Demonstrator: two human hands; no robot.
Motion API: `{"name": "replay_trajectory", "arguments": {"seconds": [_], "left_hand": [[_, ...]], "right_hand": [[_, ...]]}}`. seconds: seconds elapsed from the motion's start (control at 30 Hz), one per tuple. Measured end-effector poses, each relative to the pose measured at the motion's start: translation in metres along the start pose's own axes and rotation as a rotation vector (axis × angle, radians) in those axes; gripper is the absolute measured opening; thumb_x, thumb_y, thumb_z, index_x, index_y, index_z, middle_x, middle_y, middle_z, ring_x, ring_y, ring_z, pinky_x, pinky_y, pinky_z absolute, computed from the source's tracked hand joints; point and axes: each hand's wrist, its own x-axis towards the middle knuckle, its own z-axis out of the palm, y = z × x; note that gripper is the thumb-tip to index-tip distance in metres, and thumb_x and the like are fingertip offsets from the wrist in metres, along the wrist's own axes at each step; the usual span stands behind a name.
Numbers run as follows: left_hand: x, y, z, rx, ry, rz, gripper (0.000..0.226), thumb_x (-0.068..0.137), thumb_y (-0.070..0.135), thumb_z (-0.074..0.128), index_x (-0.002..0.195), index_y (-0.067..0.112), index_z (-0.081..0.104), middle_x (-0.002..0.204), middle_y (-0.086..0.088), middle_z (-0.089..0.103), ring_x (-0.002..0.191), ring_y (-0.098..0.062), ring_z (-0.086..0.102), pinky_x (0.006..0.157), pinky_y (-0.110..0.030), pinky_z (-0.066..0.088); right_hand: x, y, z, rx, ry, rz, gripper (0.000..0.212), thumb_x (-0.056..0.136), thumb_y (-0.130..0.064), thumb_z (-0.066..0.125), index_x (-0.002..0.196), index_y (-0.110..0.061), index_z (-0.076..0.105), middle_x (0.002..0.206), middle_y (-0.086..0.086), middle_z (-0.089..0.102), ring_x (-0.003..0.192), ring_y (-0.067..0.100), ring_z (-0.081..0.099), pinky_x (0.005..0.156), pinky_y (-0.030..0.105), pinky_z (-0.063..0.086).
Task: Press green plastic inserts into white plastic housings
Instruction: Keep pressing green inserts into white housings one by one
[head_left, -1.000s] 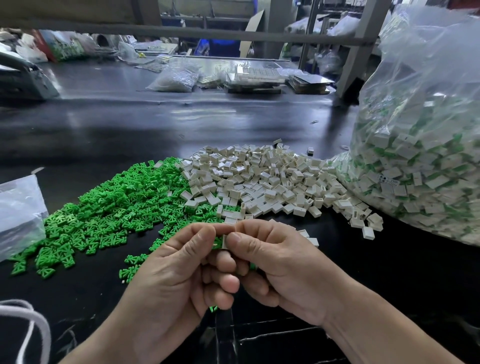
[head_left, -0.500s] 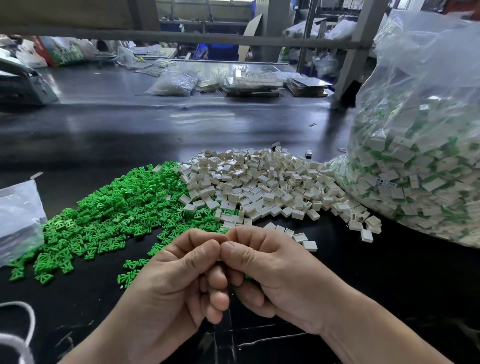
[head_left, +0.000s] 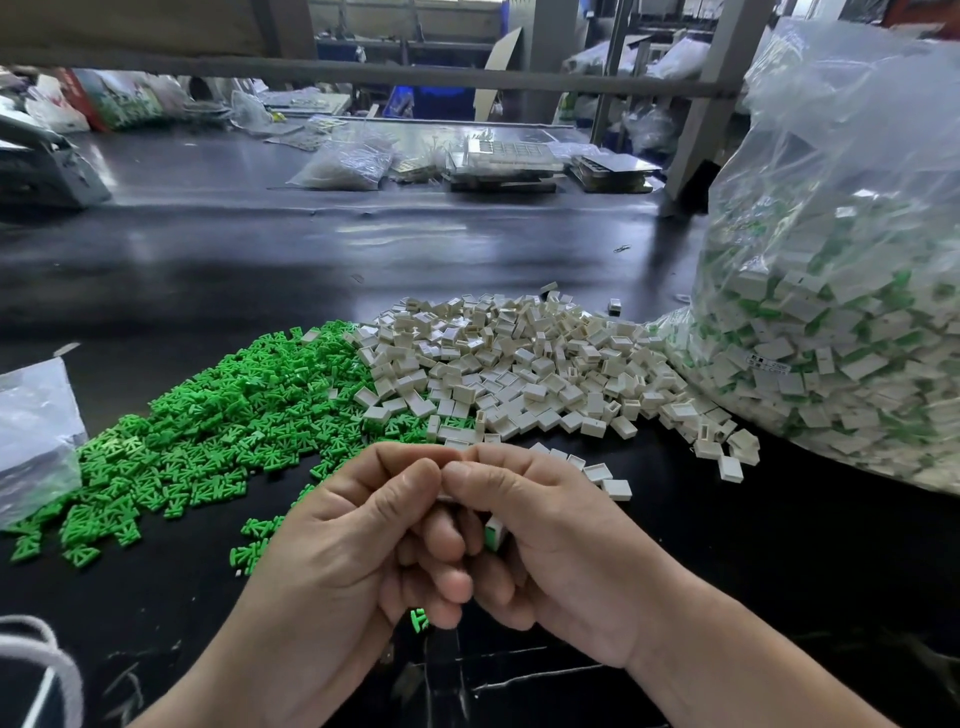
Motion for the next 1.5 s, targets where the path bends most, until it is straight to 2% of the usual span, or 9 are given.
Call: {"name": "replay_trajectory", "arguments": {"seconds": [0.3, 0.47, 0.6, 0.73, 0.83, 0.93, 1.27, 1.37, 1.5], "left_hand": [[-0.008, 0.011, -0.011, 0.623, 0.141, 0.157, 0.009, 0.09, 0.026, 0.06, 0.088, 0.028, 0.069, 0.065, -0.013, 0.067, 0.052, -0.028, 0.065, 0.045, -0.03, 0.051], [-0.014, 0.026, -0.026, 1.462, 0.055, 0.054, 0.043, 0.065, 0.081, 0.042, 0.092, 0.05, 0.055, 0.087, 0.035, 0.06, 0.069, 0.007, 0.061, 0.052, -0.02, 0.051], [-0.014, 0.013, -0.023, 1.823, -0.045, 0.048, 0.057, 0.055, 0.093, 0.035, 0.092, 0.05, 0.042, 0.103, 0.048, 0.039, 0.085, 0.015, 0.048, 0.055, -0.017, 0.039], [-0.012, 0.005, -0.024, 1.869, -0.114, 0.106, 0.041, 0.076, 0.075, 0.047, 0.107, 0.048, 0.041, 0.103, 0.027, 0.046, 0.083, 0.004, 0.049, 0.066, -0.016, 0.041], [-0.008, 0.003, -0.026, 1.868, -0.153, 0.165, 0.022, 0.089, 0.056, 0.049, 0.107, 0.042, 0.05, 0.097, 0.021, 0.047, 0.082, 0.0, 0.048, 0.062, -0.01, 0.034], [-0.006, 0.0, -0.026, 1.872, -0.157, 0.193, 0.017, 0.091, 0.052, 0.047, 0.101, 0.039, 0.051, 0.095, 0.018, 0.047, 0.081, -0.001, 0.048, 0.058, -0.009, 0.03], [-0.004, 0.001, -0.024, 1.575, 0.092, 0.271, 0.011, 0.079, 0.039, 0.065, 0.078, 0.034, 0.055, 0.093, 0.029, 0.055, 0.084, 0.007, 0.052, 0.07, -0.007, 0.039], [-0.003, -0.001, -0.027, 1.517, 0.136, 0.275, 0.014, 0.08, 0.029, 0.073, 0.086, 0.036, 0.062, 0.087, 0.028, 0.06, 0.087, 0.007, 0.054, 0.073, -0.005, 0.039], [0.0, -0.002, -0.032, 1.36, 0.178, 0.265, 0.022, 0.083, 0.023, 0.074, 0.096, 0.039, 0.069, 0.091, 0.029, 0.062, 0.083, 0.005, 0.06, 0.074, -0.015, 0.049]], "right_hand": [[0.006, 0.0, -0.016, 0.109, 0.025, -0.022, 0.016, 0.088, -0.017, 0.056, 0.073, -0.012, 0.061, 0.068, 0.007, 0.059, 0.043, 0.013, 0.051, 0.036, 0.021, 0.042], [0.008, -0.012, -0.044, 0.428, 0.173, -0.119, 0.012, 0.068, -0.019, 0.069, 0.076, -0.014, 0.061, 0.076, 0.008, 0.063, 0.051, 0.014, 0.054, 0.033, 0.019, 0.039], [0.009, -0.006, -0.052, -0.218, 0.38, -0.024, 0.01, 0.09, -0.026, 0.071, 0.081, -0.024, 0.071, 0.07, -0.002, 0.061, 0.047, 0.009, 0.05, 0.035, 0.02, 0.037], [0.015, 0.012, -0.048, -1.1, 0.447, -0.019, 0.03, 0.09, -0.047, 0.067, 0.119, -0.039, 0.065, 0.076, -0.015, 0.061, 0.072, 0.001, 0.06, 0.067, 0.021, 0.047], [0.025, 0.017, -0.039, -1.35, 0.364, 0.011, 0.048, 0.096, -0.045, 0.058, 0.143, -0.039, 0.047, 0.095, -0.009, 0.064, 0.099, 0.018, 0.062, 0.084, 0.033, 0.049], [0.032, 0.019, -0.035, -1.515, 0.309, -0.01, 0.039, 0.099, -0.048, 0.049, 0.136, -0.039, 0.05, 0.11, -0.003, 0.063, 0.105, 0.025, 0.06, 0.082, 0.035, 0.045], [0.029, 0.023, -0.036, -1.4, 0.32, -0.087, 0.014, 0.094, -0.039, 0.058, 0.086, -0.029, 0.055, 0.085, -0.01, 0.053, 0.085, 0.021, 0.056, 0.074, 0.032, 0.042], [0.029, 0.025, -0.035, -1.358, 0.337, -0.126, 0.002, 0.091, -0.028, 0.059, 0.091, -0.026, 0.059, 0.082, -0.013, 0.054, 0.083, 0.019, 0.056, 0.076, 0.035, 0.047], [0.029, 0.023, -0.034, -1.383, 0.303, -0.113, 0.024, 0.091, -0.022, 0.053, 0.112, -0.027, 0.064, 0.092, -0.007, 0.061, 0.089, 0.022, 0.058, 0.078, 0.038, 0.05]]}}
